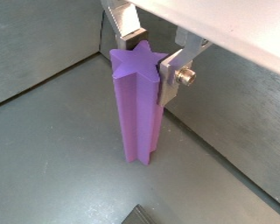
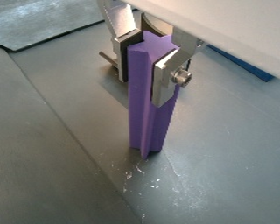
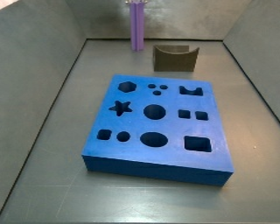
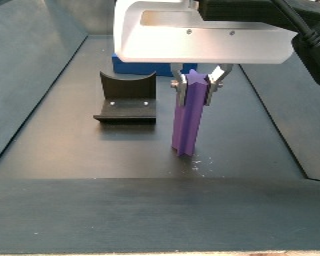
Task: Pick up the star object. Move up. Move to above the board. Insert the star object.
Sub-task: Pick up the star object, then move up.
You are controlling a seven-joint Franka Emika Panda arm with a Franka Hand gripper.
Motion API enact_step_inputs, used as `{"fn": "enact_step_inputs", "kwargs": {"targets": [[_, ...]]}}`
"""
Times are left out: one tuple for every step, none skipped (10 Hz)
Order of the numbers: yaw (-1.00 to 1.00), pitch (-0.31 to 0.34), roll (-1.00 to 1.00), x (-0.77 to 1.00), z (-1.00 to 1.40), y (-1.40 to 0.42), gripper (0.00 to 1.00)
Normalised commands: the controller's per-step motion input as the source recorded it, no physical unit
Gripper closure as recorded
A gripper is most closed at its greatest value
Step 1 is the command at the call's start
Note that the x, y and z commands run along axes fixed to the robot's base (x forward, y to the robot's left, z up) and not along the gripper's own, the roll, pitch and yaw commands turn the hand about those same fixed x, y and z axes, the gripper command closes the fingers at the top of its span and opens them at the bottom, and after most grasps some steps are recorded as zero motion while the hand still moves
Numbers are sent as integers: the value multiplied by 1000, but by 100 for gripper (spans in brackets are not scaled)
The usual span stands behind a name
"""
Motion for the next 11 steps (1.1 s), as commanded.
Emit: {"fn": "enact_step_inputs", "kwargs": {"targets": [[0,0,0,0,0,0,100],[0,0,0,0,0,0,100],[0,0,0,0,0,0,100],[0,0,0,0,0,0,100],[0,0,0,0,0,0,100],[0,0,0,0,0,0,100],[0,0,0,0,0,0,100],[0,0,0,0,0,0,100],[0,0,0,0,0,0,100],[0,0,0,0,833,0,100],[-4,-37,12,70,905,-27,100]]}}
